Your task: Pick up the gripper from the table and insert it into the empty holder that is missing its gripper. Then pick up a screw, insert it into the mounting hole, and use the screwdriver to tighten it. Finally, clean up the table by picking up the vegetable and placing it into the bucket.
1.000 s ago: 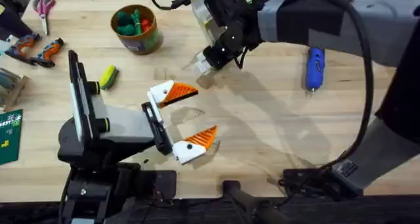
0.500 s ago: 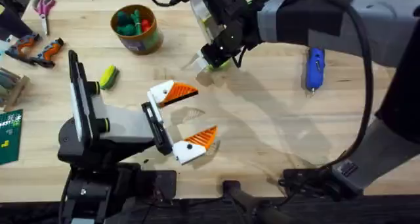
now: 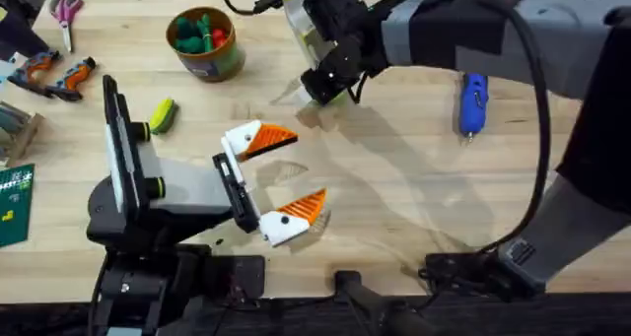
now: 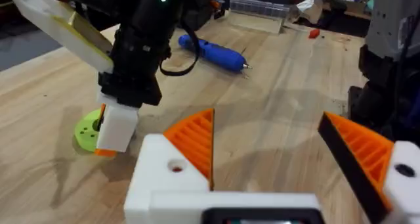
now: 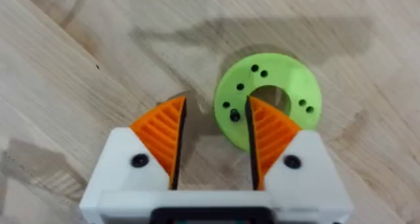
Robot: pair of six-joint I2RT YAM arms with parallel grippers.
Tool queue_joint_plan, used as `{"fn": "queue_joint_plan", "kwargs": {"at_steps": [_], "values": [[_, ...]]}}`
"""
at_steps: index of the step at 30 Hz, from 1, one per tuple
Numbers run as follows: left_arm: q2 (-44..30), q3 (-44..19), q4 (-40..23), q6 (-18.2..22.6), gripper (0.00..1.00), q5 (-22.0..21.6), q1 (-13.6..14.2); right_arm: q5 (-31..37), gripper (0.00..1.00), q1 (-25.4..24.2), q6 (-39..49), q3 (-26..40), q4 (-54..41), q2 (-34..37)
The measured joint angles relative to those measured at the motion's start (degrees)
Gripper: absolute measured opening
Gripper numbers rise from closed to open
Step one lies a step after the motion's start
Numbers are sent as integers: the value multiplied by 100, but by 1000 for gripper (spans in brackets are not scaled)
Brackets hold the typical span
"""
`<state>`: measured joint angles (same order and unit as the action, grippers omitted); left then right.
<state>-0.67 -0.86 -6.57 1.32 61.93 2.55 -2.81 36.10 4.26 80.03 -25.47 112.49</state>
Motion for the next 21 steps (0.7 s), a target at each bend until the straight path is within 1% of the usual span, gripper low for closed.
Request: {"fn": "queue_joint_plan", "kwargs": {"at_steps": [2, 9, 16, 21], "values": [[0, 0, 0, -2, 994, 0, 0, -2, 509, 4, 2, 0, 0, 2], [0, 0, -2, -2, 994, 0, 0, 0, 478, 11, 2, 2, 6, 4], [0, 0, -2, 0, 993, 0, 0, 0, 466, 11, 4, 2, 4, 3], [0, 0, 0, 0, 993, 0, 0, 0, 424, 11, 4, 2, -24, 2]]}}
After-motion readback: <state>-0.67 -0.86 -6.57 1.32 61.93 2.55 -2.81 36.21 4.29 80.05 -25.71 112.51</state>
